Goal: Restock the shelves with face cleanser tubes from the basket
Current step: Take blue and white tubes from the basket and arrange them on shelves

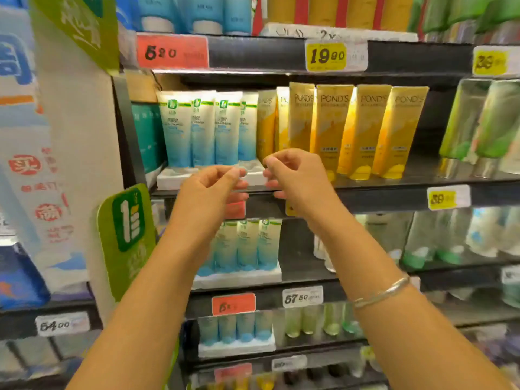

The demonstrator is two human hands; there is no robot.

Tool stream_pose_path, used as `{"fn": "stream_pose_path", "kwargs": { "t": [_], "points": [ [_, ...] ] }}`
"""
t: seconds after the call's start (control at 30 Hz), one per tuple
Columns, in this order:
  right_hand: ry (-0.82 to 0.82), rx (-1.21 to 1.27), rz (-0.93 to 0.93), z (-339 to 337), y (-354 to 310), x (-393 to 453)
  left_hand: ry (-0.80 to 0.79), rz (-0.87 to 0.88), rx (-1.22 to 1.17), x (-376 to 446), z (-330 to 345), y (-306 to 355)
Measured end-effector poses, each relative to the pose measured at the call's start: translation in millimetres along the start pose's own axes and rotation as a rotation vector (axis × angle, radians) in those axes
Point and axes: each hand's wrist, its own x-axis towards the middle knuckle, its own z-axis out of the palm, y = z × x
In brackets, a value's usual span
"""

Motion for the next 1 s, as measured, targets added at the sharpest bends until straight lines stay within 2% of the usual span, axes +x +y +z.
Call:
{"fn": "stream_pose_path", "kwargs": {
  "t": [0.17,0.4,0.53,0.7,0.83,1.0],
  "points": [
    [0.038,0.071,0.263,-24,48,-87,-0.229,-0.158,-0.068,-59,13,-53],
    [0.254,-0.019,0.686,-80,147,-228,-0.491,-0.592,-0.015,-152,55,-167],
    [0.381,-0.012,0.953,-126,191,-313,-0.638,-0.807,0.074,-205,96,-212],
    [0.591,0.139,1.227,-198,231,-398,-0.756,-0.955,0.138,-259,171,-239],
    [0.690,0.245,1.377,-267,263,-459,-0.835,-1.023,0.214,-300,249,-260],
    [0.796,0.288,1.485,-358,296,-524,-0.850,-1.137,0.284,-359,348,-281]
  ]
}}
